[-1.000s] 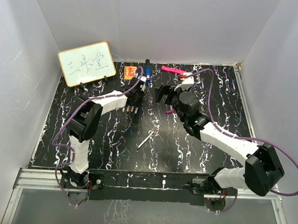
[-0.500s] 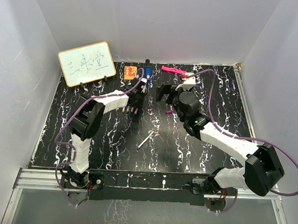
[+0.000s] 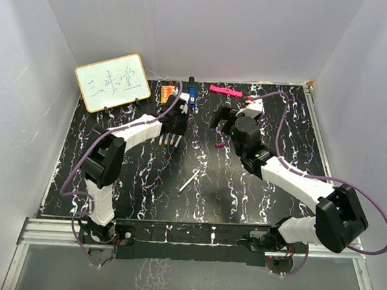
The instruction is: Insert the pens into the pen caps
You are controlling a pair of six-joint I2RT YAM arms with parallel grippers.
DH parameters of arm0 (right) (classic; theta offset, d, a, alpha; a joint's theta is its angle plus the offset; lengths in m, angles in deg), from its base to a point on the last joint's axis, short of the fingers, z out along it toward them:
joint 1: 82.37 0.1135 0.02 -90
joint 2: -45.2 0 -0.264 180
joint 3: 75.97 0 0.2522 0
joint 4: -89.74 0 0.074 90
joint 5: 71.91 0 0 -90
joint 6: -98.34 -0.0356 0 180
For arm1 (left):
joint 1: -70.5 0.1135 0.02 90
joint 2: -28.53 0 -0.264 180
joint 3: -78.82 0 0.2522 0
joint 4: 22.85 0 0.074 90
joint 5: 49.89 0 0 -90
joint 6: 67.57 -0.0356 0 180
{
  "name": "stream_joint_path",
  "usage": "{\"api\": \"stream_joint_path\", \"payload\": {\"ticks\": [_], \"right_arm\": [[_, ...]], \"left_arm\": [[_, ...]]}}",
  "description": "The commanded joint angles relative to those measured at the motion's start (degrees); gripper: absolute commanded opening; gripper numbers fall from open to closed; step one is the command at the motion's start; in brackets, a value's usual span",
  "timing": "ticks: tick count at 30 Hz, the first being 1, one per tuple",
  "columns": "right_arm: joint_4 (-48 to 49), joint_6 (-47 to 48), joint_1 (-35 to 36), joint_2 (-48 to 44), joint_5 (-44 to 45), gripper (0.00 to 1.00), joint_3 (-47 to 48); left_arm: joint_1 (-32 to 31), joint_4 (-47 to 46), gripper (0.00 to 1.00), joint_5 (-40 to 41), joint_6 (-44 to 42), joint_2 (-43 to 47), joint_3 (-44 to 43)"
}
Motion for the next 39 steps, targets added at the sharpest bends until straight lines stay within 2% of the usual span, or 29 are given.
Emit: {"api": "stream_joint_path", "payload": {"ticks": [1, 3, 9, 12, 16, 23, 26, 39], "right_arm": [[-2.34, -7.55, -5.82, 1.06, -5.77, 0.98, 0.86], [-2.92, -9.93, -8.9, 1.46, -9.58, 0.98, 0.31], [-9.95, -11.21, -10.12, 6.1, -6.15, 0.76, 3.48], [-13.97, -12.56, -10.4, 8.75, -5.83, 0.69, 5.55], [-14.41, -13.45, -10.64, 9.84, -6.24, 0.63, 5.34], [-14.86, -14.14, -10.74, 9.96, -5.71, 0.63, 4.87], [-14.89, -14.31, -10.76, 9.73, -6.07, 0.64, 4.79], [-15.06, -14.77, -10.77, 9.79, -6.23, 0.67, 4.6]], "left_arm": [[0.22, 0.25, 0.32, -2.5, -0.26, 10.2, 2.09], [0.06, 0.01, 0.32, -4.19, -0.32, 12.86, 4.4], [-2.63, 5.21, 0.31, -6.99, -2.59, 18.1, 8.69], [-6.07, 10.23, 0.32, -7.51, -4.36, 18.92, 9.62], [-9.83, 14.7, 0.34, -8.35, -5.61, 19.82, 10.92], [-12.88, 17.71, 0.45, -10.75, -5.09, 19.45, 11.92], [-14.74, 19.19, 0.48, -9.41, -4.19, 17.78, 11.37], [-19.22, 27.63, 0.52, -6.69, -1.85, 9.21, 6.7]]}}
